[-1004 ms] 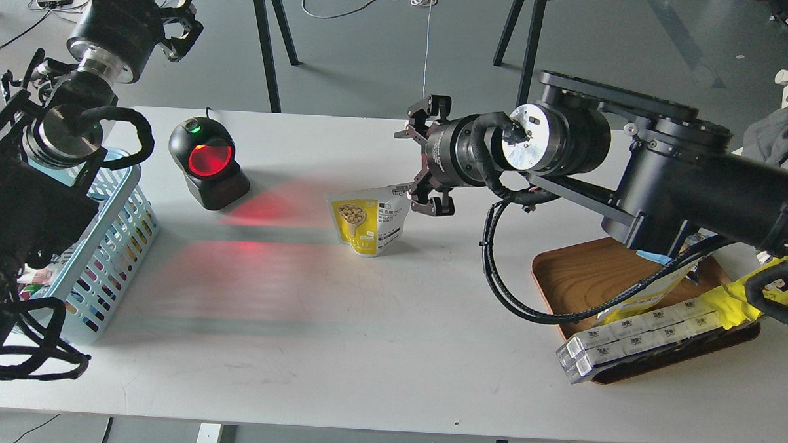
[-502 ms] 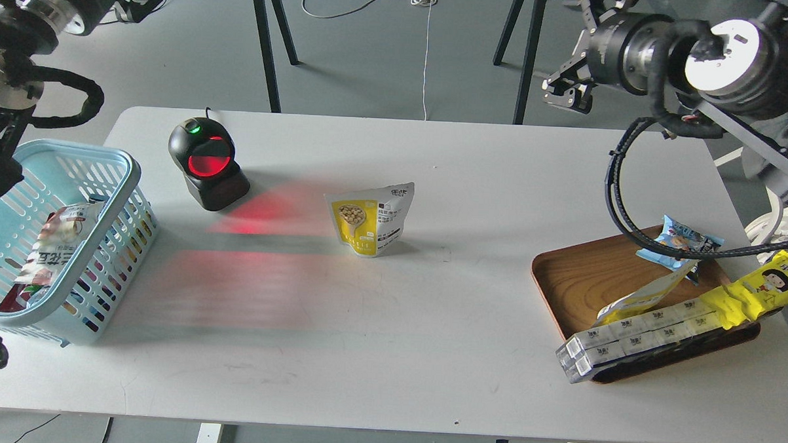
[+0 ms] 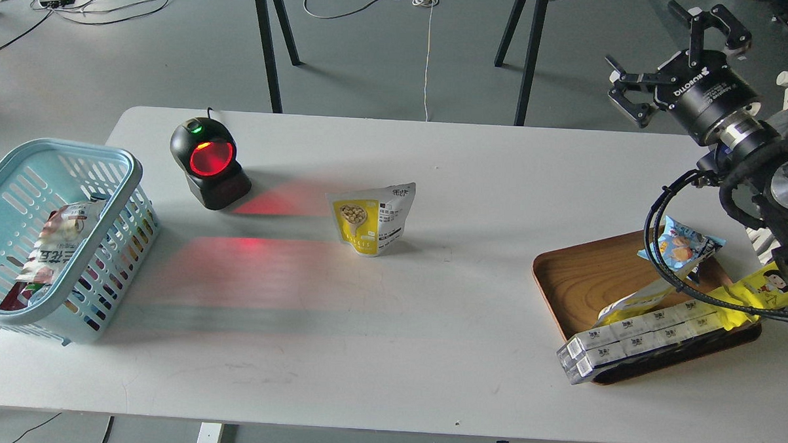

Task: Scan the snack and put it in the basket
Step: 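Reach the left gripper to the yellow packet beside the scanner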

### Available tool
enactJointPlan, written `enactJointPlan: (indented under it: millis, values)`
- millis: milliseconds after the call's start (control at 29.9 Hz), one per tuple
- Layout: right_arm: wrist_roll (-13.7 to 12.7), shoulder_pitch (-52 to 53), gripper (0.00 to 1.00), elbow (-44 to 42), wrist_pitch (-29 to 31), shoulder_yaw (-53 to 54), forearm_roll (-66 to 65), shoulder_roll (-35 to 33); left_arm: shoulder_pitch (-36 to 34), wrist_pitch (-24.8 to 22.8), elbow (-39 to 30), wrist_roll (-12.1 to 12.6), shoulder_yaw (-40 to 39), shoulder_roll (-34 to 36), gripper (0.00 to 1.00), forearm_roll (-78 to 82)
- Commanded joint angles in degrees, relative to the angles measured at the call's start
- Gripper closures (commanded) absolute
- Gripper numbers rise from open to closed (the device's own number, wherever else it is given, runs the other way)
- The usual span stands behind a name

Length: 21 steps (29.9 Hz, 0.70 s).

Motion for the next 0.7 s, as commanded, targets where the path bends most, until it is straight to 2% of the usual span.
enactJointPlan:
  millis: [0, 134, 301, 401, 669]
  values:
    - [0.0, -3.5, 0.04, 0.0, 0.1, 4.0, 0.0, 0.0, 1.2, 0.4, -9.4, 0.0, 1.6, 2.1, 0.0, 9.9]
    - [0.1, -4.2, 0.04, -0.1, 0.1, 4.8, -0.2, -0.3, 2.2, 1.4, -13.5, 0.2, 3.5, 0.8, 0.0, 21.6]
    - [0.0, -4.0, 0.04, -0.4, -0.2, 4.6, -0.4, -0.4, 4.7, 4.0, -13.5, 0.1, 4.8, -5.0, 0.0, 41.0]
    - [0.0, -4.0, 0.04, -0.3, -3.3, 4.7, -0.4, 0.0, 6.4, 4.3, -13.4, 0.1, 4.8, -9.3, 0.0, 50.2]
    - [0.0, -3.8, 0.04, -0.1, -4.8, 4.6, -0.4, 0.1, 10.5, 4.2, -12.7, 0.8, 5.0, -19.8, 0.01, 62.5]
